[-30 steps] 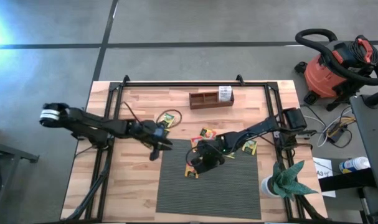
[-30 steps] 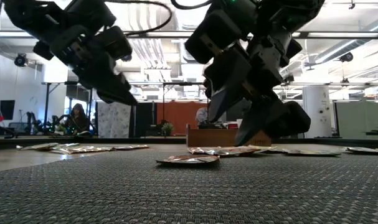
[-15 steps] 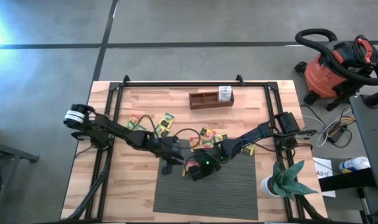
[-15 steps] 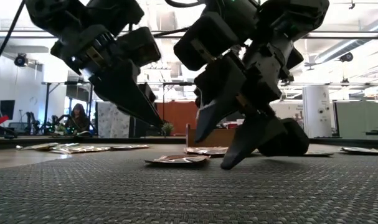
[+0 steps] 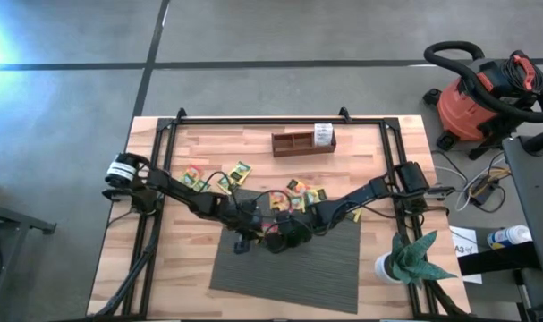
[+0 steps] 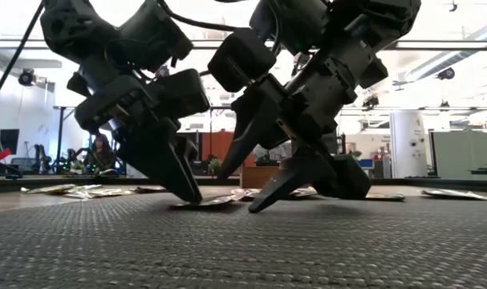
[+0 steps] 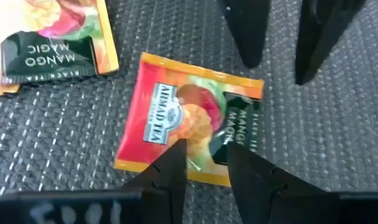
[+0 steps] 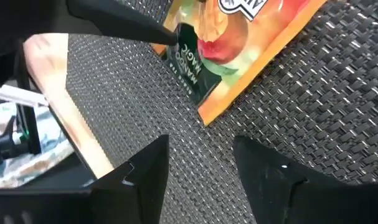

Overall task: Pick & Place Tea
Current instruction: Put the orange tea bag into the middle section of the wooden organizer

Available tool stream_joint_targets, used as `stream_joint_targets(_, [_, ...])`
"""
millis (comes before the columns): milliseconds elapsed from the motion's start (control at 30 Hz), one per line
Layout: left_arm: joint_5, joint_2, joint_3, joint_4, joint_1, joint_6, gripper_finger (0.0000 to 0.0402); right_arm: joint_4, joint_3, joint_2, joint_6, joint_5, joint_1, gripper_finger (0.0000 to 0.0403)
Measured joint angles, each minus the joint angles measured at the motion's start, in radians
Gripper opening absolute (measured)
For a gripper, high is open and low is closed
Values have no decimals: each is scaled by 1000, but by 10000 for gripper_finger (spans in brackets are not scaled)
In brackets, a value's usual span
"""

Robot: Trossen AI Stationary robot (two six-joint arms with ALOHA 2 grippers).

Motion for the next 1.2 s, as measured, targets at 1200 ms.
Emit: stream_joint_targets(1200, [4,-6,-20,53,-2,-61,112,-9,10,-3,-43,230,-13,30])
